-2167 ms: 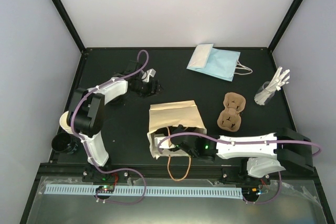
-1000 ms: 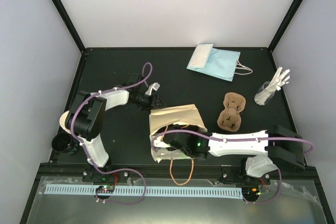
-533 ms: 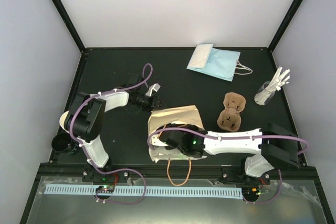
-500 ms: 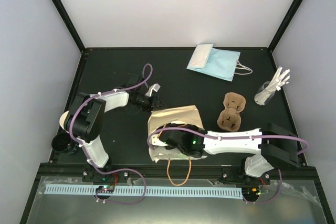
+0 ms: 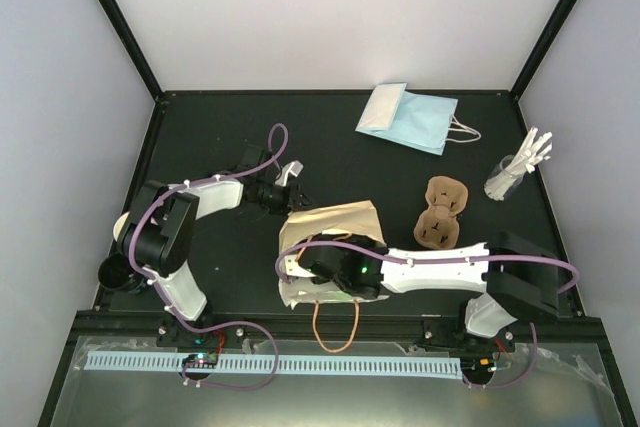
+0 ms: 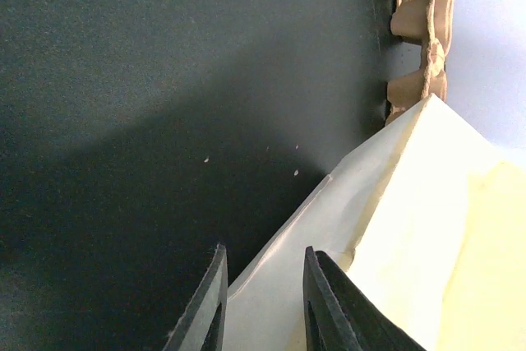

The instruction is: Pack the takeout coffee

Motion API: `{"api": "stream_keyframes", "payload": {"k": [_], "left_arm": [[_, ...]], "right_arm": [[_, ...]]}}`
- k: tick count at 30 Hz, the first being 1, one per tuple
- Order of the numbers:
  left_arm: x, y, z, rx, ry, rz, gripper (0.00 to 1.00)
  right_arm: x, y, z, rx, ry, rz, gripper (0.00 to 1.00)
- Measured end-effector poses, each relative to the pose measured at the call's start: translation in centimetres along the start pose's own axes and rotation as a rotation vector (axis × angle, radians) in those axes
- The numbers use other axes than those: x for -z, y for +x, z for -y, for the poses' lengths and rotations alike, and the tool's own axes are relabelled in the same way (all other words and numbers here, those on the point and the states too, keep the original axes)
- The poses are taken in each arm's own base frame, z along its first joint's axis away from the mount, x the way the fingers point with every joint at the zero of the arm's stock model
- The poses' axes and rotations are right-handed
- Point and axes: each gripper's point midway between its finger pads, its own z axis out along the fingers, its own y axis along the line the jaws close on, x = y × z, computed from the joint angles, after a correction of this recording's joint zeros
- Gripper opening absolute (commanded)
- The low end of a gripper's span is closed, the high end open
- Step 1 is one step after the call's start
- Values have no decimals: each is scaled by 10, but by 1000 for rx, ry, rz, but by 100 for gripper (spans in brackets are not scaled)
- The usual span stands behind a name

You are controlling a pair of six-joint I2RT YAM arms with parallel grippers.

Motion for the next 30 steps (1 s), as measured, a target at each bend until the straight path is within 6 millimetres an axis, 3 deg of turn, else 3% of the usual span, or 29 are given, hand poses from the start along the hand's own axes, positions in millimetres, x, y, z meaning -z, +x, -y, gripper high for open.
{"api": "stream_keyframes", "payload": {"k": [11,30], "left_arm": [[2,-4,-1,-29,-9,42,27],[3,0,-1,-31,-9,54,26]], "right_arm": [[-11,-10,5,-2,14,-10,55],[-9,-9,6,-64,-58,-14,57]]}}
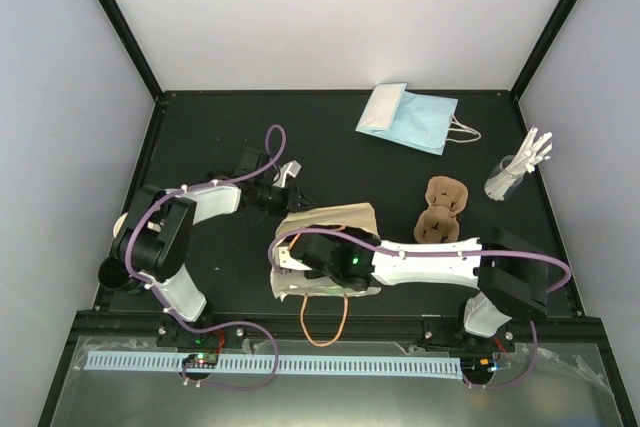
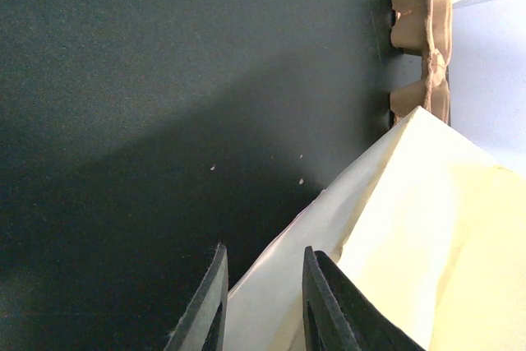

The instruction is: Pack the takeout coffee

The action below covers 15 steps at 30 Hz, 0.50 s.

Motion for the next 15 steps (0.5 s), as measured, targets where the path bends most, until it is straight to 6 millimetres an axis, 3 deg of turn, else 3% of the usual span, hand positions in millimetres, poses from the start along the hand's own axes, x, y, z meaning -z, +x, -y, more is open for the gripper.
{"api": "stream_keyframes", "payload": {"k": [15], "left_arm": [[7,-6,2,-20,-41,72,26]], "right_arm": [[-11,-4,7,21,87,-9,57]]}}
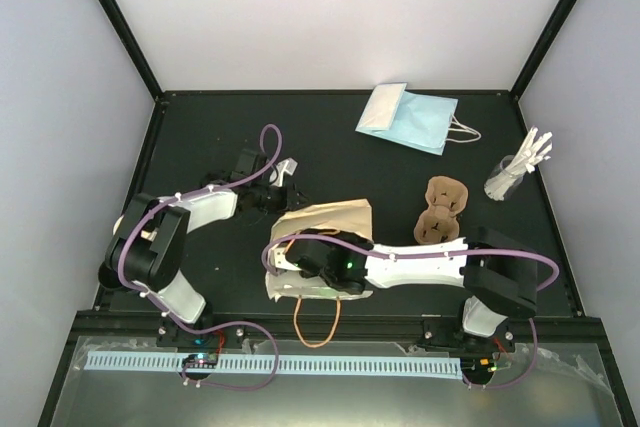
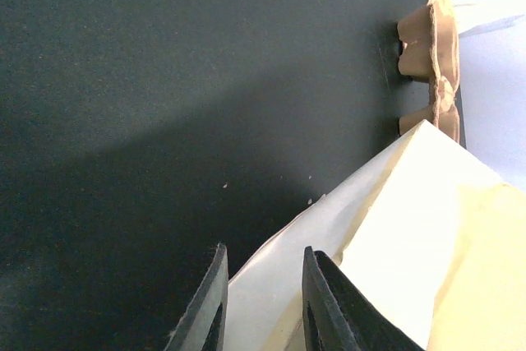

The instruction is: Pack the takeout coffee

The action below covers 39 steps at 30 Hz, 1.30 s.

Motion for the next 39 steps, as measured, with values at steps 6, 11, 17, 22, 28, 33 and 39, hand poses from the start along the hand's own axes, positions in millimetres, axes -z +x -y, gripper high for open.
{"api": "stream_keyframes", "payload": {"k": [6,11,17,22,28,33,39], "left_arm": [[3,-2,-2,0,-14,32,26],[3,-2,-2,8,-12,42,26],[3,-3,-2,13,-10,49,26],[3,-4,-2,14,-9,54,26],[3,-6,-1,8,-7,63,26],[3,-6,-1,8,-6,63,26],[2,-5,0,14,-3,59,26]], "right_arm": [[-5,-3,1,11,21,3,57],[-6,-4,1,10,24,5,57],[-6,-5,0,-1,12,16,58],[-8,-4,2,-6,30,16,59],[-10,-3,4,-6,60,24,59],[-10,-3,4,5,63,25,62],[-6,0,4,5,41,25,64]]}}
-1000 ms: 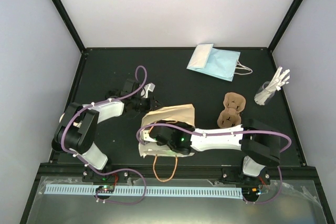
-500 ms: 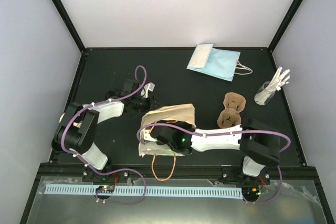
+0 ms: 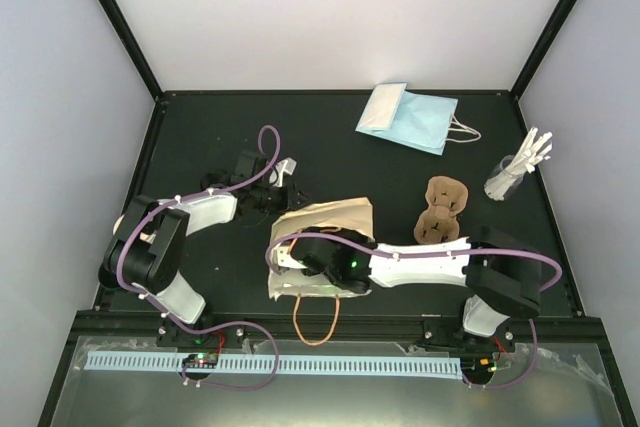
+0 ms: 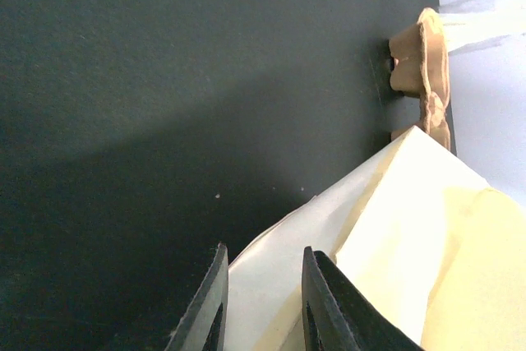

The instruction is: Pack the takeout coffee

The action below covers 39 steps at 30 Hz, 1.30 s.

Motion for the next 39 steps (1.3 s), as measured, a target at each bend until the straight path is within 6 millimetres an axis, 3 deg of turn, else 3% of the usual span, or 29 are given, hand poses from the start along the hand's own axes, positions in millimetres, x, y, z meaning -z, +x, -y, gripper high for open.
{"api": "stream_keyframes", "payload": {"k": [3,5,6,17,19,23,29,34,39], "left_arm": [[-3,5,4,8,15,-22,26],[-6,10,6,16,27,-43,27],[-7,11,7,20,32,-51,27],[-9,27,13,73,77,-137,34],[-9,31,12,88,75,-155,40],[-7,39,10,110,72,-188,61],[-2,42,2,145,59,-205,79],[6,38,-10,163,37,-192,92],[19,28,-22,181,3,-152,96]], "right_arm": [[8,4,0,-3,-39,6,71],[12,7,-1,-3,-64,6,97],[14,8,-2,-1,-76,6,100],[32,11,-8,-9,-217,16,100],[39,8,-5,-12,-238,28,100],[49,1,1,-19,-282,51,100],[61,-3,3,-33,-369,64,100],[70,-2,-3,-62,-460,70,100],[76,4,-5,-99,-545,70,100]]}}
